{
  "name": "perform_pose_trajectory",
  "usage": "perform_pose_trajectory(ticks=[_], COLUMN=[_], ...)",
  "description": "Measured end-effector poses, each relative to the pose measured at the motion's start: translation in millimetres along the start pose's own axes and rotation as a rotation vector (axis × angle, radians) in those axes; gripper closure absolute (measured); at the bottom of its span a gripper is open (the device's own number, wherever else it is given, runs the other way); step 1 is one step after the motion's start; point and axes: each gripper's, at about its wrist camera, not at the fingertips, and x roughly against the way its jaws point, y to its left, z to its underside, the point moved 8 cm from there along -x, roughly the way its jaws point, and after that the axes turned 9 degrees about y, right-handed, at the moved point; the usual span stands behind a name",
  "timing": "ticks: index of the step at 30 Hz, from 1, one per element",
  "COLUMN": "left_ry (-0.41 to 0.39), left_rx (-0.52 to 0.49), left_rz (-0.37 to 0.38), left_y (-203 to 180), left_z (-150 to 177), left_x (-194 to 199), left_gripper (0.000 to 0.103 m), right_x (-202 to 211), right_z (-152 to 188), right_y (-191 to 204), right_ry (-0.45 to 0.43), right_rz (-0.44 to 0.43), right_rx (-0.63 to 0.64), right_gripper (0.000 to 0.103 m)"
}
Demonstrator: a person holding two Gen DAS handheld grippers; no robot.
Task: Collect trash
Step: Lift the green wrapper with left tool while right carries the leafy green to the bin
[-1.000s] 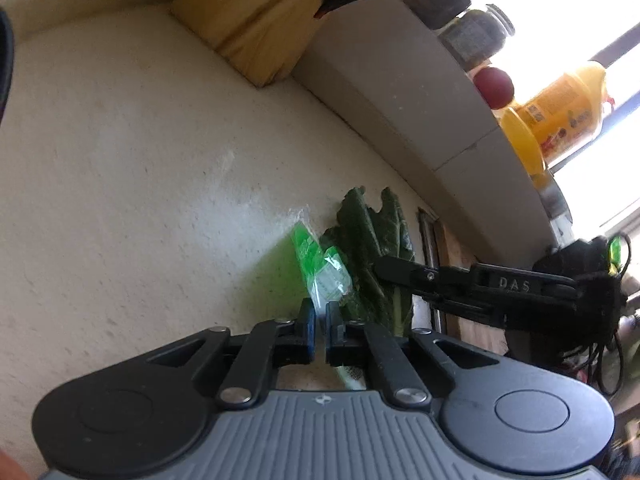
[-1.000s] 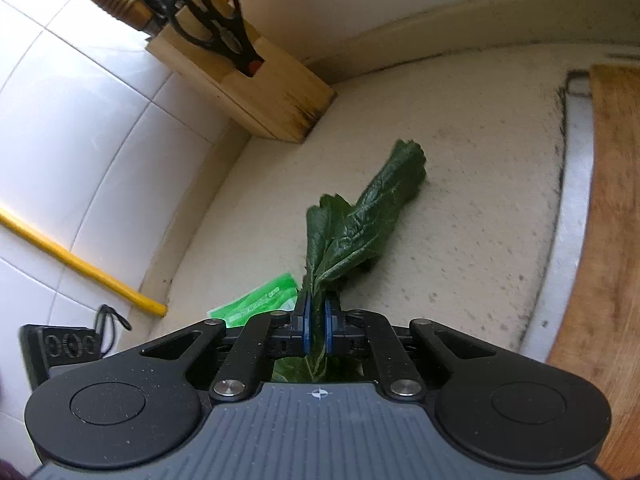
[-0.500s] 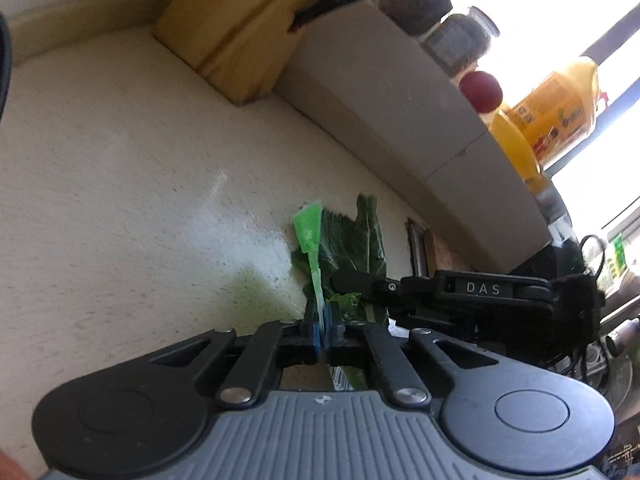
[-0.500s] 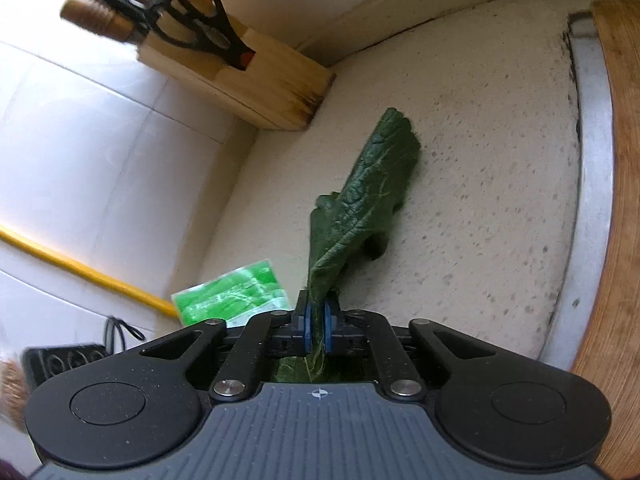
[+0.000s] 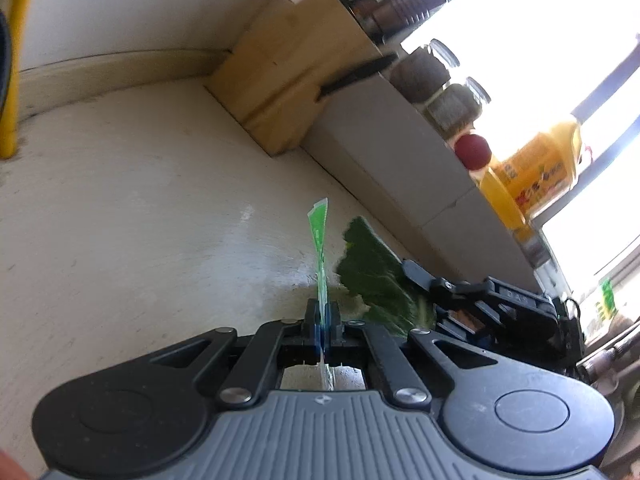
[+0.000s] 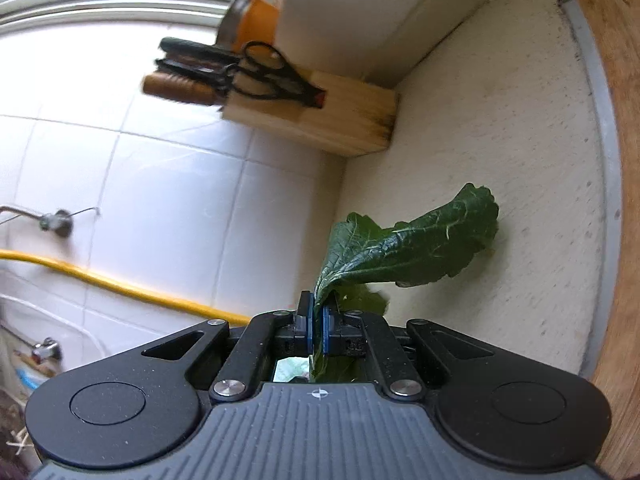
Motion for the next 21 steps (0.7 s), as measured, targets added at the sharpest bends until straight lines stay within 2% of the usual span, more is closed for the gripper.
perform_pose_trajectory(ticks=[6,9,14,21], left_ry=[-0.073,-0.115,-0.178,-0.275], left_rx=[0.0,0.003,0.034,0.055], left_rz=[0.033,0.039,0.009,-0.077], left_y=[-6,-3,14,42], left_z=[7,15,32,65], left_x=[32,57,101,175], left_gripper=[0.102,0.102,0.102,0.102], right_x=[-5,-16,-42,-83], right_z=[21,37,74,133], right_y=[25,44,74,106], right_ry=[0.008,0.039,0.103,0.218], right_rz=[0.011,0.024,0.004,-0.047], right_rx=[0.05,0.095,0.151,0.203], right_gripper=[0.097,0.097,0.097,0.096])
